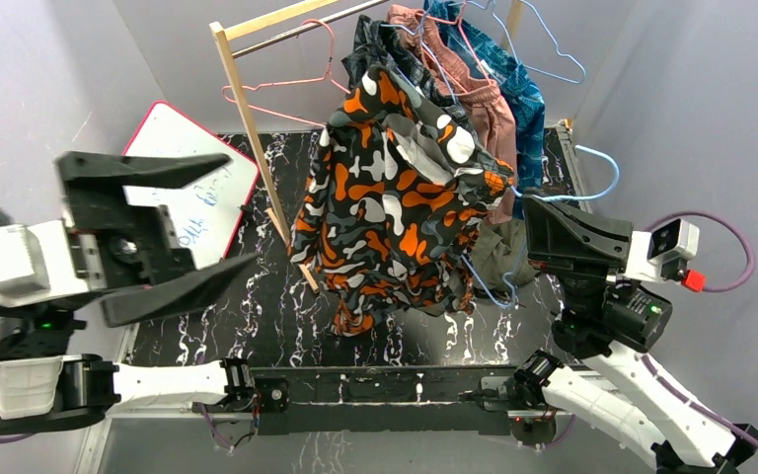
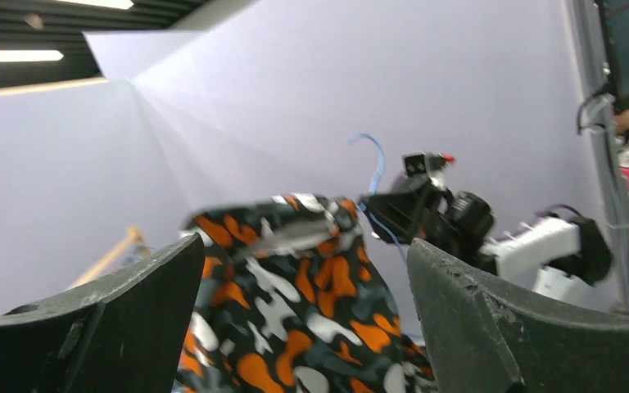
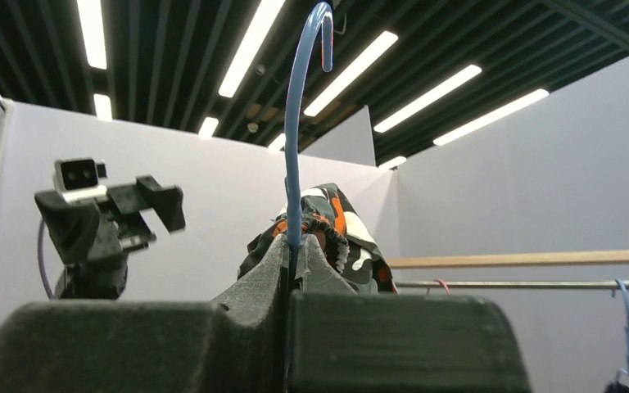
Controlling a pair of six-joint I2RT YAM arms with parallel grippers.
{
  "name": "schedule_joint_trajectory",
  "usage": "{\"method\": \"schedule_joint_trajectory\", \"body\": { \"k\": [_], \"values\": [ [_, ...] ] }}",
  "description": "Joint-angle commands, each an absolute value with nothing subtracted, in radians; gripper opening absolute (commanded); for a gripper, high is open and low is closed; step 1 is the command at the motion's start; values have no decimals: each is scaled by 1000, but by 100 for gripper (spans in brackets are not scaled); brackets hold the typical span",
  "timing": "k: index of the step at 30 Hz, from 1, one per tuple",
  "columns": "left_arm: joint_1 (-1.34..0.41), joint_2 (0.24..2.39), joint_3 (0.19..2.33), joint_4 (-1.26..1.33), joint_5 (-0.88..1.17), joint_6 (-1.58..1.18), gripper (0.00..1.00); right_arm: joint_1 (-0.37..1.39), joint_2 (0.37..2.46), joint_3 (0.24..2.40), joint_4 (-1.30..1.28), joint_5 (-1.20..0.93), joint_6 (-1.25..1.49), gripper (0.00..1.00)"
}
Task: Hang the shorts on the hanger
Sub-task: Hang the shorts on the hanger.
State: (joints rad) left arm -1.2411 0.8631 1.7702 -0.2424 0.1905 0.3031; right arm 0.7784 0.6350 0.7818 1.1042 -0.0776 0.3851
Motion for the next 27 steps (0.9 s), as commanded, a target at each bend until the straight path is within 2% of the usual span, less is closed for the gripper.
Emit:
{"method": "schedule_joint_trajectory", "body": {
  "k": [1, 9, 15, 27],
  "values": [
    [-1245, 976, 1894, -349, 127, 442, 93, 776, 544, 759, 986, -48, 260, 0],
    [-1245, 1230, 2182, -469, 138, 654, 93, 776, 453, 689, 889, -75, 238, 0],
    [-1245, 1328, 2106, -496, 175, 823, 96, 775, 452, 672, 869, -92, 228, 0],
    [-1246, 1337, 2051, -573, 79, 969, 92, 776, 473, 697, 817, -153, 206, 0]
  ]
}}
